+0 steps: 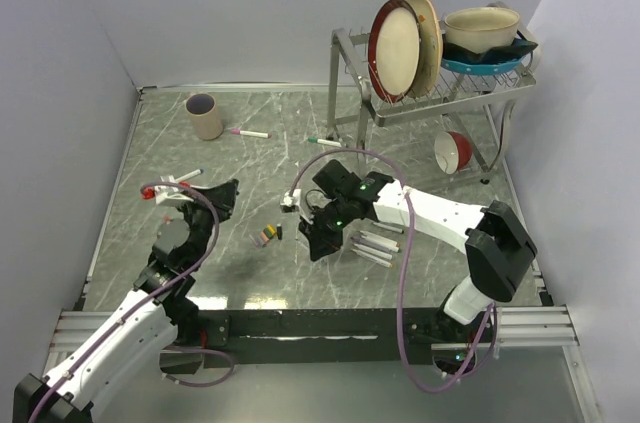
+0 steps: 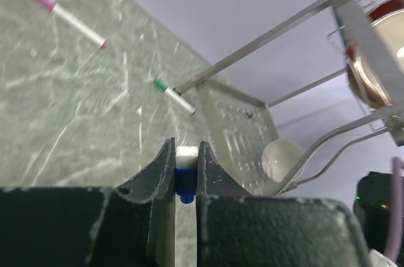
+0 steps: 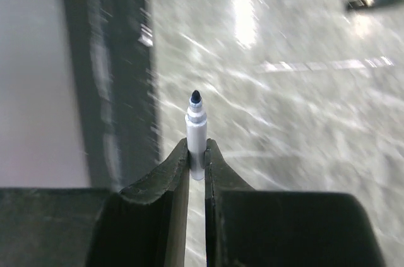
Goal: Open the pen caps
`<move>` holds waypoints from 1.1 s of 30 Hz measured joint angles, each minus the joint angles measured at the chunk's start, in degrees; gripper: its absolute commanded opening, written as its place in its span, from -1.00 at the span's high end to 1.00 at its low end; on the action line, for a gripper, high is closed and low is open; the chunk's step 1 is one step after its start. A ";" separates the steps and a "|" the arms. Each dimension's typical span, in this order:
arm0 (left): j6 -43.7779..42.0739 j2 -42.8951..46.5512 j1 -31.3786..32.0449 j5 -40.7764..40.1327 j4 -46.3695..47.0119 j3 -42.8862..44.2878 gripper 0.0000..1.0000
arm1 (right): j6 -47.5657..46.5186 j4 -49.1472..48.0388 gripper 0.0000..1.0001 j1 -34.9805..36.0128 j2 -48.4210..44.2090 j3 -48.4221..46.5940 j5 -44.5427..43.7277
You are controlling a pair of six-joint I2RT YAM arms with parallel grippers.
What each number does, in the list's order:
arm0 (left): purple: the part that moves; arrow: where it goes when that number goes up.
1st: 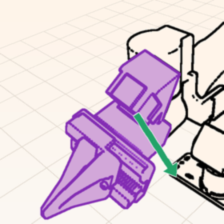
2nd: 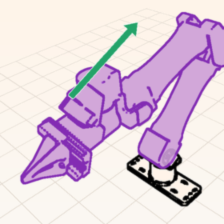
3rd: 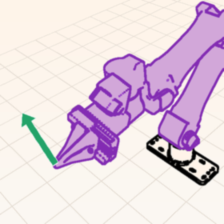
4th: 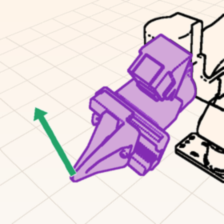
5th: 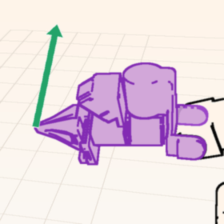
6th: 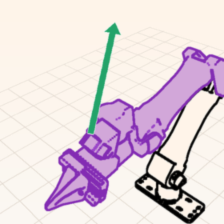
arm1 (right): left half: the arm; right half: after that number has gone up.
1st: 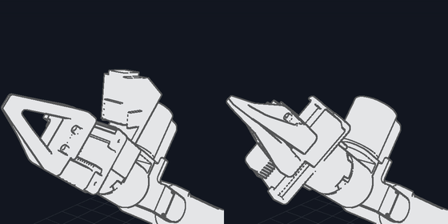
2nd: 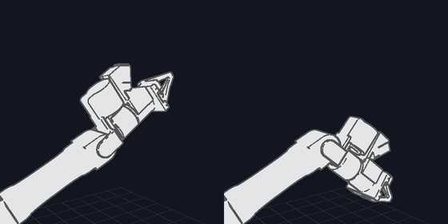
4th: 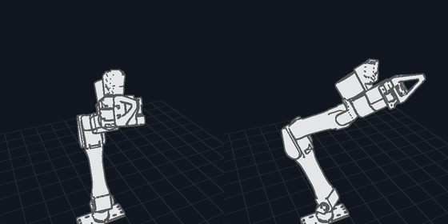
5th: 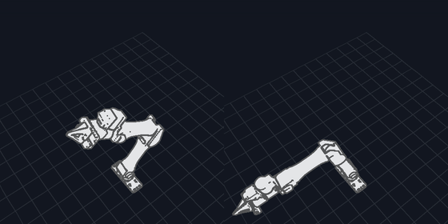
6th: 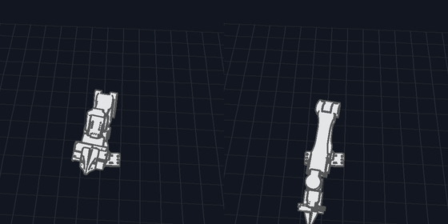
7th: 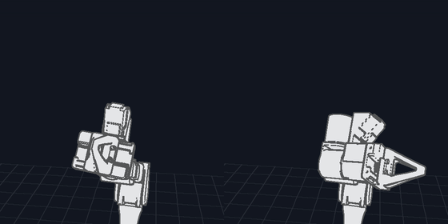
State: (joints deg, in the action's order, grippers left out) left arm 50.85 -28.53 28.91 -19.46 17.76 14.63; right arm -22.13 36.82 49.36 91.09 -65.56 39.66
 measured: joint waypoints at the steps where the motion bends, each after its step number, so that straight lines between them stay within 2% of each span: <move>1: 0.81 -0.15 -0.02 0.04 -1.31 0.00 0.98 | -1.44 0.52 1.00 0.00 -0.13 0.24 -1.79; 7: 6.34 -1.95 -0.07 1.57 -8.17 -1.05 0.98 | -7.61 2.38 0.96 0.00 -2.56 5.38 -12.72; 15: 10.08 -7.39 -0.11 2.97 -13.14 -2.67 0.98 | -10.14 3.17 0.98 -1.31 -2.54 8.72 -24.96; 26: 11.63 -12.35 -0.11 3.30 -13.09 -2.67 0.98 | -10.60 4.02 0.87 -9.60 -3.54 10.64 -29.42; 33: 13.42 -13.44 -0.22 3.30 -12.96 -3.21 0.98 | -10.60 4.85 0.76 -10.34 -3.52 11.56 -30.69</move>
State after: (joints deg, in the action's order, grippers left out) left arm 64.27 -41.98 28.69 -16.16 4.80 11.42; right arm -32.73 41.67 39.03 87.57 -54.00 8.97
